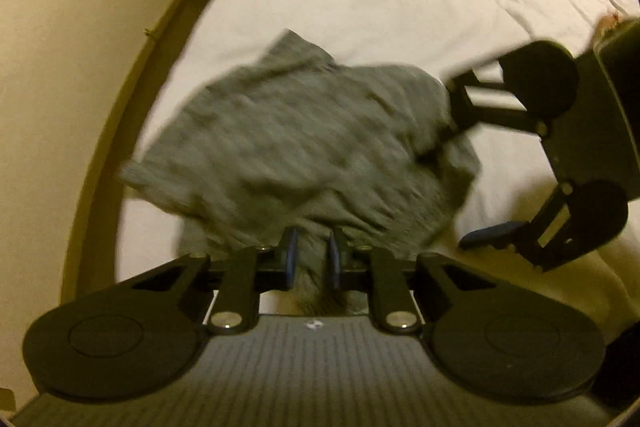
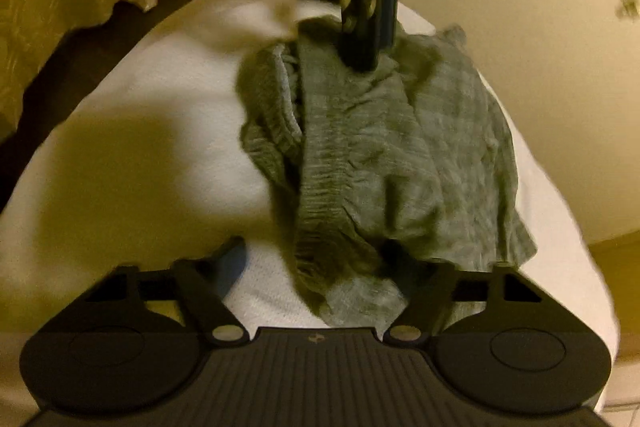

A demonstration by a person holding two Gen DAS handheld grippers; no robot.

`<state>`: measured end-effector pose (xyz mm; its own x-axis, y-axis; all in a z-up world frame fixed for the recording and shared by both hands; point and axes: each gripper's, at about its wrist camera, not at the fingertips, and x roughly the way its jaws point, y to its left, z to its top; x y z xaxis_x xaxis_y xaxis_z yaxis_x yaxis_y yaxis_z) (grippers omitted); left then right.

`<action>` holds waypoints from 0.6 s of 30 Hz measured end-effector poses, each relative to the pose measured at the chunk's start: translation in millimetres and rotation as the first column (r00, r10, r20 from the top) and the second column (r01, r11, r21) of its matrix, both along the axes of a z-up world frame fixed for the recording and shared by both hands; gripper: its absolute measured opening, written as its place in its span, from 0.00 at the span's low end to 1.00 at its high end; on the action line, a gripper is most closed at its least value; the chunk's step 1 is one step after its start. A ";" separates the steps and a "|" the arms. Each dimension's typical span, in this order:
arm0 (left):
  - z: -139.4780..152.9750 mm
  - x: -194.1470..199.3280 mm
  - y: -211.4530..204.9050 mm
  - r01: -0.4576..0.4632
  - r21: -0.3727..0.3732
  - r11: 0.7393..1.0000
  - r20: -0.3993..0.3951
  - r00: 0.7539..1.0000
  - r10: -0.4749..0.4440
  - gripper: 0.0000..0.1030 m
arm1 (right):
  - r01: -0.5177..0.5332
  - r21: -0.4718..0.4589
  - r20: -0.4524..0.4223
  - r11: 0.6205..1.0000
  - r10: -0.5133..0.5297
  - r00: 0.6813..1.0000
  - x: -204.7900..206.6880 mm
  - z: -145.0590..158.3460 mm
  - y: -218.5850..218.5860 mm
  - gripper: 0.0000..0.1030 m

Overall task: Fold clothes
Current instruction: 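Grasp the shorts waistband with the right tool while the left tool grasps another waistband point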

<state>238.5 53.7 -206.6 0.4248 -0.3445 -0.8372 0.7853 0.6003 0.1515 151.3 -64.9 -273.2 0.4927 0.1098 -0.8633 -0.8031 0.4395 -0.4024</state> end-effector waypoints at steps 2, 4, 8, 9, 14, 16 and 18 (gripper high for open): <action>9.8 4.0 7.5 -0.023 -0.009 1.000 0.027 0.999 0.024 0.17 | 0.090 0.037 -0.014 0.995 -0.090 0.996 11.1 19.1 -5.8 0.14; 19.1 4.6 16.9 -0.059 -0.032 0.998 0.043 0.997 0.060 0.42 | 0.203 0.108 -0.058 0.973 -0.198 0.979 20.9 44.7 -18.4 0.10; 30.9 -14.7 34.7 -0.133 -0.136 0.982 0.018 0.990 0.137 0.67 | 0.436 0.259 -0.197 0.862 -0.395 0.897 40.1 96.9 -50.4 0.10; 29.2 -22.4 35.4 -0.159 -0.155 0.975 0.004 0.987 0.161 0.70 | 0.470 0.282 -0.224 0.836 -0.419 0.880 49.1 107.7 -55.0 0.10; 14.3 -53.9 9.5 -0.189 -0.185 0.964 -0.069 0.981 0.179 0.79 | 0.610 0.391 -0.347 0.689 -0.503 0.791 76.5 154.0 -83.0 0.10; 13.9 -46.5 -6.1 -0.207 -0.182 0.961 -0.056 0.978 0.200 0.81 | 0.624 0.421 -0.359 0.659 -0.511 0.781 86.7 170.3 -88.4 0.10; 13.6 -39.1 -21.7 -0.225 -0.178 0.958 -0.042 0.974 0.221 0.81 | 0.623 0.441 -0.353 0.646 -0.514 0.782 92.3 181.2 -93.7 0.10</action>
